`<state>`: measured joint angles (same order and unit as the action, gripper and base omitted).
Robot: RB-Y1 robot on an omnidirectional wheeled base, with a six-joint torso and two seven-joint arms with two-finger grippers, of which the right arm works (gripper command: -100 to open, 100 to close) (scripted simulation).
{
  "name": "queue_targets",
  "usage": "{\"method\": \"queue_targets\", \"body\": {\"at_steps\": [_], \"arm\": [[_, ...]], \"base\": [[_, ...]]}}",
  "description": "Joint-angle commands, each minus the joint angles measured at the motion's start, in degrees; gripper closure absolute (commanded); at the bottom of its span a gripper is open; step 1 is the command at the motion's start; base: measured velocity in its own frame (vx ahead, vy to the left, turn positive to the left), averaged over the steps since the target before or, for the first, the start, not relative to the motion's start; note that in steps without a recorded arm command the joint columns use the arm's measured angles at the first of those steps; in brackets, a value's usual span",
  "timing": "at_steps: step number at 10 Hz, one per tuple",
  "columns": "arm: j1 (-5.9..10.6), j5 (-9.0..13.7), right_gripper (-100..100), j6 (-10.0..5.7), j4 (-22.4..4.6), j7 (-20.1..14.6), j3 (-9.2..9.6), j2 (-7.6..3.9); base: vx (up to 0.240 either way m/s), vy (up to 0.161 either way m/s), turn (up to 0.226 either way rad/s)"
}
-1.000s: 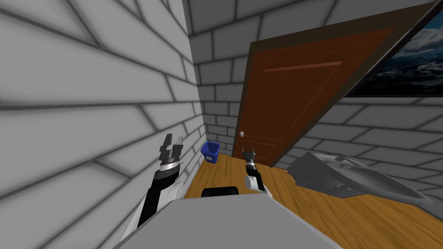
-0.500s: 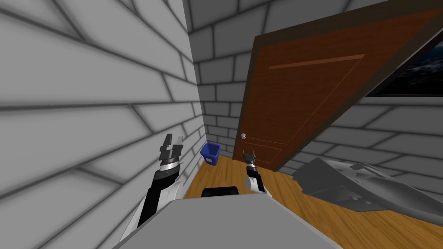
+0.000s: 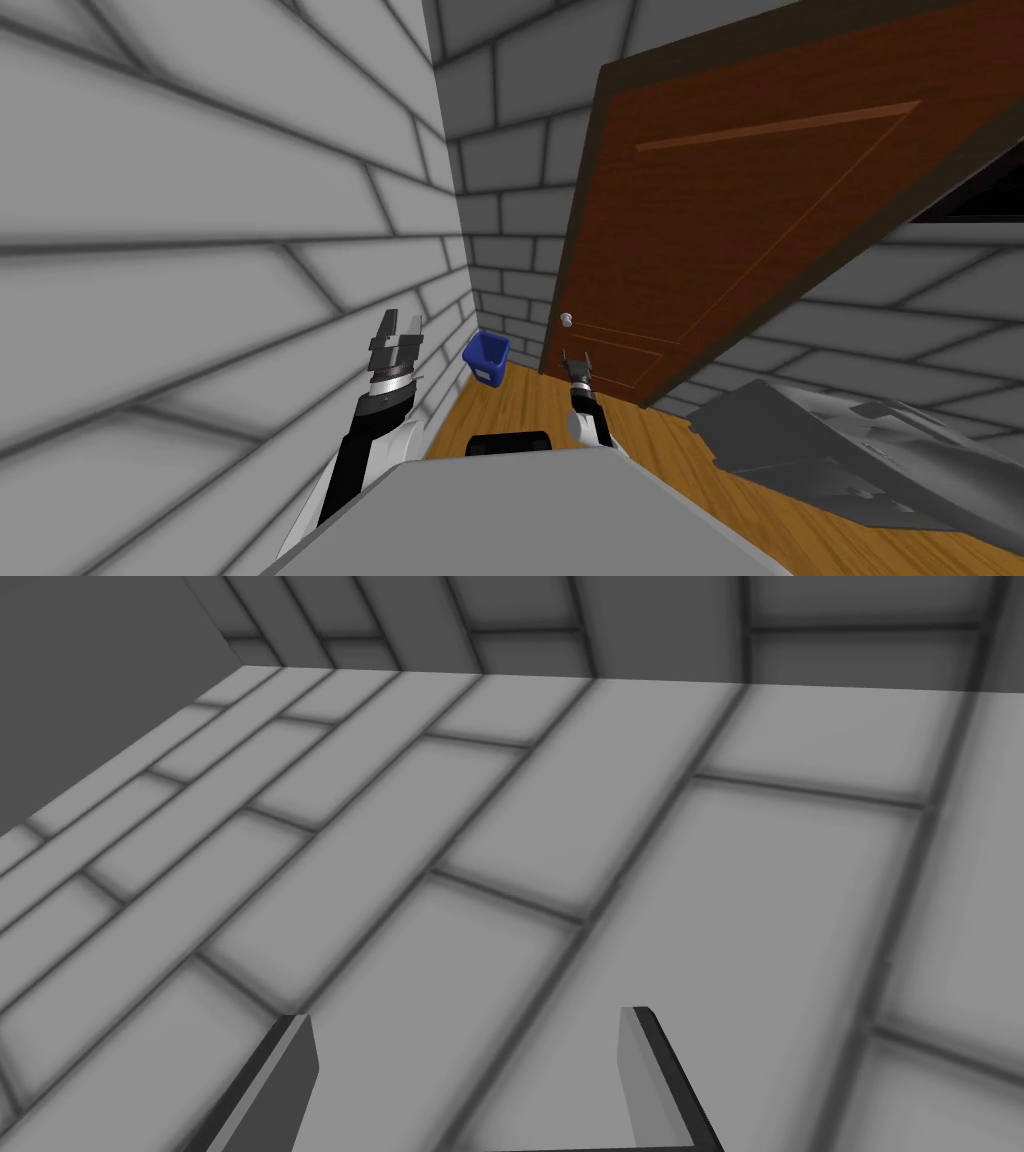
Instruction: Pull the door open
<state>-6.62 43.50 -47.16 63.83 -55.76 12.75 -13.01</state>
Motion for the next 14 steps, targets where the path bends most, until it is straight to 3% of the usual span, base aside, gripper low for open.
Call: {"method": "queue_targets", "body": {"at_steps": [1, 9, 13, 14], "arm": [[0.63, 1.20, -100, -0.59, -2.22, -1.79, 0.46, -0.31], [3.08, 7.07, -100, -2.37, -10.83, -8.82, 2.31, -1.41], [3.90, 9.06, -100, -2.97, -13.75, -11.20, 2.94, -1.78], [3.50, 8.79, -100, -2.71, -12.81, -10.61, 2.79, -1.77]], "base": [[0.087, -0.023, 0.038], [0.098, -0.036, 0.048], [0.087, -0.034, 0.033], [0.035, -0.014, 0.008]]}}
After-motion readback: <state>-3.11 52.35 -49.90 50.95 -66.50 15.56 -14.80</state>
